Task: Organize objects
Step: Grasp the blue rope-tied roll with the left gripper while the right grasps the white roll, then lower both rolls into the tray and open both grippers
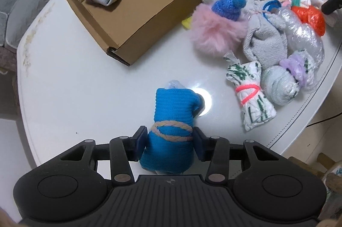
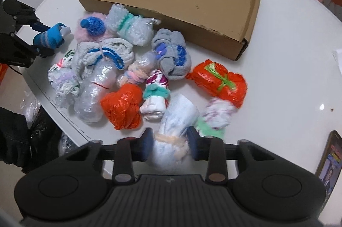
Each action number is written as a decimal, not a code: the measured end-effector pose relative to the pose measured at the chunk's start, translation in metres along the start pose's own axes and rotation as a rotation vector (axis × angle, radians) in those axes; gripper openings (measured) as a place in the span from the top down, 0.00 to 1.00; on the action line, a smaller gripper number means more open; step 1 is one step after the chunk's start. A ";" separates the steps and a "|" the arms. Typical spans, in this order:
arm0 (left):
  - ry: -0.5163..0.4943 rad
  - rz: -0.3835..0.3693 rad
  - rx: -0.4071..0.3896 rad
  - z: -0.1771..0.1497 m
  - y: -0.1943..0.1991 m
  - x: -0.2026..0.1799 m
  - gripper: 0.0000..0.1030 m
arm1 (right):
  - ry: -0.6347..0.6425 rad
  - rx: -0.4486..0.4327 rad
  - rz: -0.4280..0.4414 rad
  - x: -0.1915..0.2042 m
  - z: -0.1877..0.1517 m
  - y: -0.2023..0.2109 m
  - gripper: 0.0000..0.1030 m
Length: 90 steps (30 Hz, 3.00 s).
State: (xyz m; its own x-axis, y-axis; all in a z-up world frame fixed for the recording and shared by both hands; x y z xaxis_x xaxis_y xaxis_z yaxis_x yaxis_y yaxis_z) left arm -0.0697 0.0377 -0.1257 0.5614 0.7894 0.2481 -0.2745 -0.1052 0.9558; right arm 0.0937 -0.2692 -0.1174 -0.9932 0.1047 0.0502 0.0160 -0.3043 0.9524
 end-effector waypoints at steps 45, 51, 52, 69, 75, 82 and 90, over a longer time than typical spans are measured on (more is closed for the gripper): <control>0.350 -0.107 -0.406 0.207 0.073 0.097 0.49 | 0.066 -0.406 -0.095 -0.049 0.174 0.111 0.75; 0.337 -0.091 -0.392 0.205 0.045 0.107 0.49 | 0.079 -0.375 -0.065 -0.054 0.189 0.075 0.75; 0.340 -0.094 -0.382 0.206 0.037 0.108 0.49 | 0.083 -0.365 -0.058 -0.054 0.193 0.067 0.75; 0.335 -0.128 -0.288 0.208 -0.045 0.097 0.49 | 0.172 -0.219 0.000 -0.061 0.223 -0.014 0.75; 0.366 -0.138 -0.296 0.209 -0.053 0.102 0.49 | 0.234 -0.185 0.000 -0.055 0.230 -0.025 0.75; 0.368 -0.139 -0.304 0.208 -0.053 0.104 0.49 | 0.260 -0.149 -0.001 -0.055 0.238 -0.039 0.74; 0.385 -0.127 -0.291 0.207 -0.058 0.103 0.41 | 0.258 -0.134 -0.006 -0.054 0.240 -0.044 0.67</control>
State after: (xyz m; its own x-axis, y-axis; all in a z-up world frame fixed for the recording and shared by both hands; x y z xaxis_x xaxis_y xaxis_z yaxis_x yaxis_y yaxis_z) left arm 0.1659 0.0001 -0.1231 0.2910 0.9567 0.0042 -0.4601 0.1362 0.8773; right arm 0.1746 -0.0341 -0.0899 -0.9899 -0.1326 -0.0499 0.0119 -0.4290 0.9032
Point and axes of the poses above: each gripper's, at about its wrist camera, not at the fingertips, and y roughly against the way its jaws point, x to its left, z to its top, the point moved 3 cm from there along -y, roughly the way its jaws point
